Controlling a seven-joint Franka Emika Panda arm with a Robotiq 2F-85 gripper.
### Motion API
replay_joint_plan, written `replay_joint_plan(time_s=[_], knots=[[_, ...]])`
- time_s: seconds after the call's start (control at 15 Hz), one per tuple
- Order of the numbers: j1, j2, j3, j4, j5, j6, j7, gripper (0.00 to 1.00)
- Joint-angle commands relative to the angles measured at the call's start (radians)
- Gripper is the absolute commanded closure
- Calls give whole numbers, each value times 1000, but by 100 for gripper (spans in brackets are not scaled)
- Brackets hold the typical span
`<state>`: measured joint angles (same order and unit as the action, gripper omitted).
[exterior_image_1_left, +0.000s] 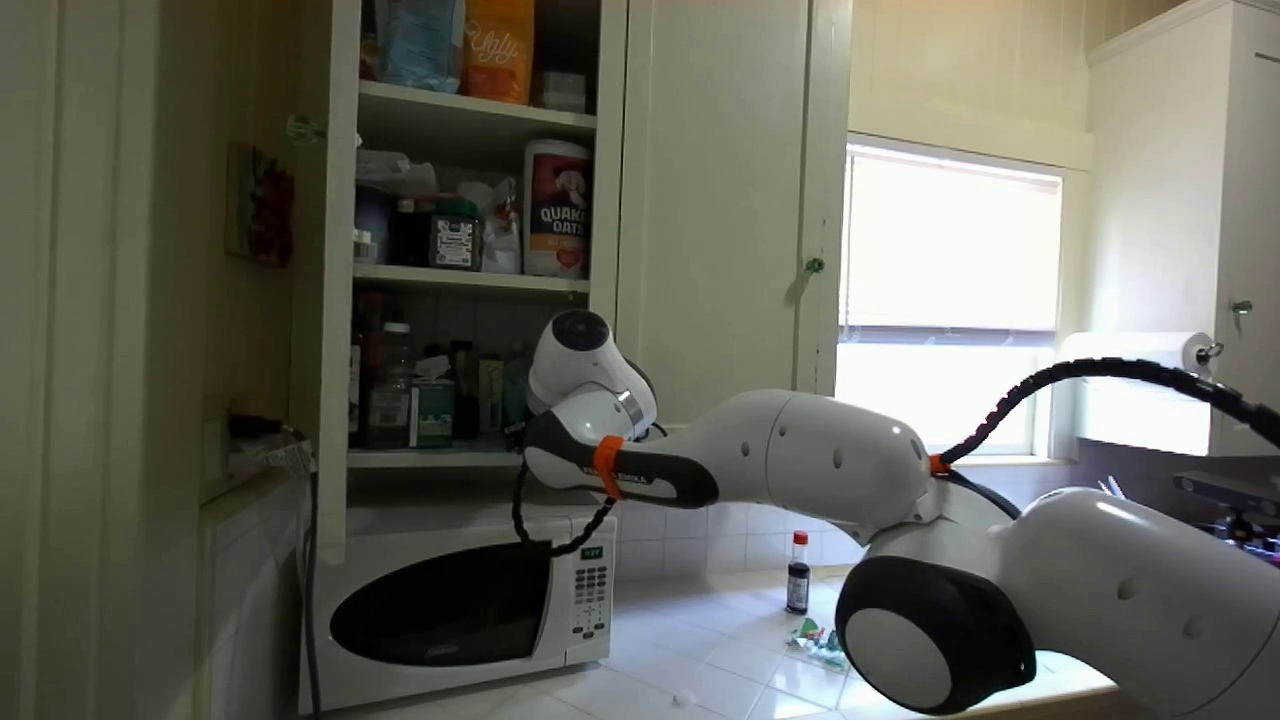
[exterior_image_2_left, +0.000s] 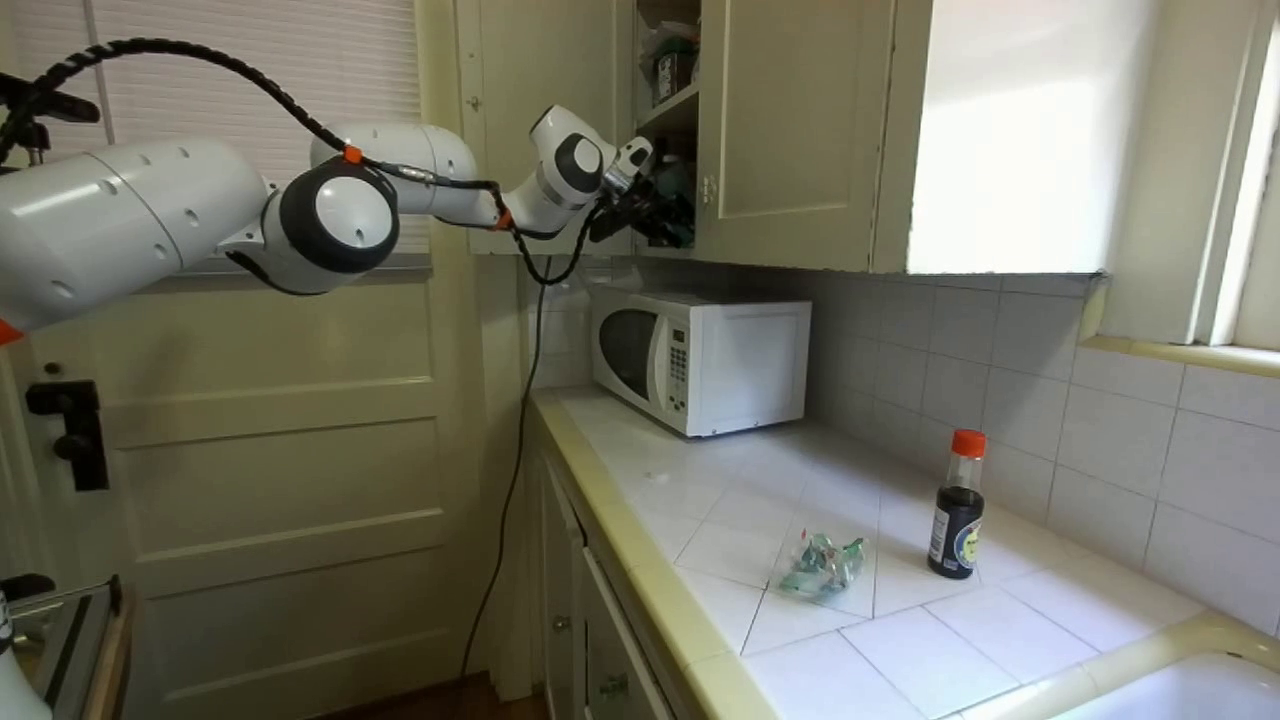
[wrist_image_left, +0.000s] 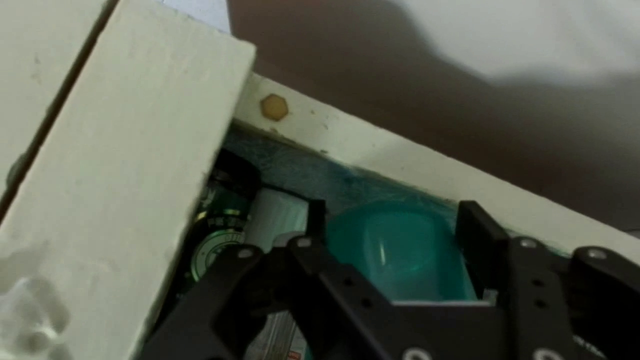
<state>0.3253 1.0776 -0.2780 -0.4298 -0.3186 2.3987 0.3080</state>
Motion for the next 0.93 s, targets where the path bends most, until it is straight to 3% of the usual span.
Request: replay_joint_plan(time_s=[0.0,0.27,0.33,0.53,0.87], knots=[[-24,-7,44,0,32,-17,-27,58],[-47,-5,79,0,62,-19,-28,58],[-50,-6,88,0,69,-23,-34,8],[-48,-8,98,-1,75,-33,-41,0],[-38,-9,91,0,63,-38,-41,0]])
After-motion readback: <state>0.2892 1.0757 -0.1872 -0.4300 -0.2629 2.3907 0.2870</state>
